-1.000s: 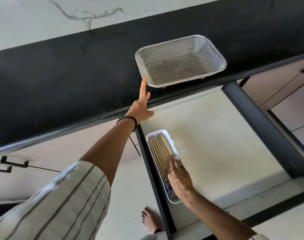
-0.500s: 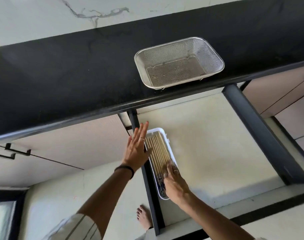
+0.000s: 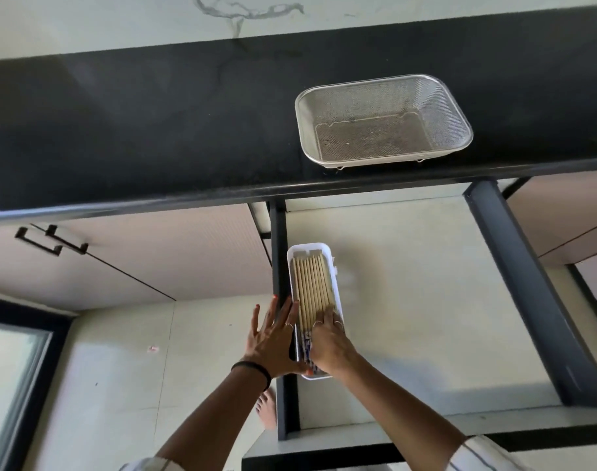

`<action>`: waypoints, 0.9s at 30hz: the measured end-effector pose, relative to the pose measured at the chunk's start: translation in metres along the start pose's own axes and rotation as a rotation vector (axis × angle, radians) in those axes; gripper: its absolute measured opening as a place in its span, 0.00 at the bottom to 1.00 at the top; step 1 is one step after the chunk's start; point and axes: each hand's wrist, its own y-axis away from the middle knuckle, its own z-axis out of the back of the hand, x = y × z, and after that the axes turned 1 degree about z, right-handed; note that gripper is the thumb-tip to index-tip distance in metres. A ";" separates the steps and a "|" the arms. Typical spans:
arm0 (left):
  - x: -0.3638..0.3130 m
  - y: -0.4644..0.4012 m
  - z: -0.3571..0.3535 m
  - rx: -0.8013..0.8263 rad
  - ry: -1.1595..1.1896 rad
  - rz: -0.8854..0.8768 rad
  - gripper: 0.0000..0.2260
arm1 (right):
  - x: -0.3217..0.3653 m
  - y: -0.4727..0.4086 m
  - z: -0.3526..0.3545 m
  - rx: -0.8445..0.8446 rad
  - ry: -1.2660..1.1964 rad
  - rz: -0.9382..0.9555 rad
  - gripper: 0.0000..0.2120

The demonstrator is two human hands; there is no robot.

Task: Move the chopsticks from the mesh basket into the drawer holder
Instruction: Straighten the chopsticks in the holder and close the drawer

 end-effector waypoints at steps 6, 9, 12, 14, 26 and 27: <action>-0.006 0.002 0.000 0.010 0.008 0.039 0.56 | -0.006 -0.001 0.004 0.073 0.056 0.041 0.16; -0.008 0.002 0.000 0.018 0.013 0.049 0.56 | -0.006 -0.004 0.009 0.065 0.034 0.027 0.19; -0.010 0.003 -0.001 0.025 0.026 0.062 0.56 | -0.001 -0.015 0.020 0.030 0.011 0.006 0.25; -0.010 0.002 -0.001 0.024 0.040 0.070 0.56 | 0.002 -0.030 0.029 0.023 -0.018 0.027 0.29; -0.001 0.007 -0.006 0.003 0.074 0.033 0.54 | 0.012 -0.097 0.057 0.041 -0.285 -0.139 0.33; -0.001 0.008 -0.007 0.004 0.085 0.029 0.54 | 0.012 -0.099 0.056 0.031 -0.319 -0.161 0.32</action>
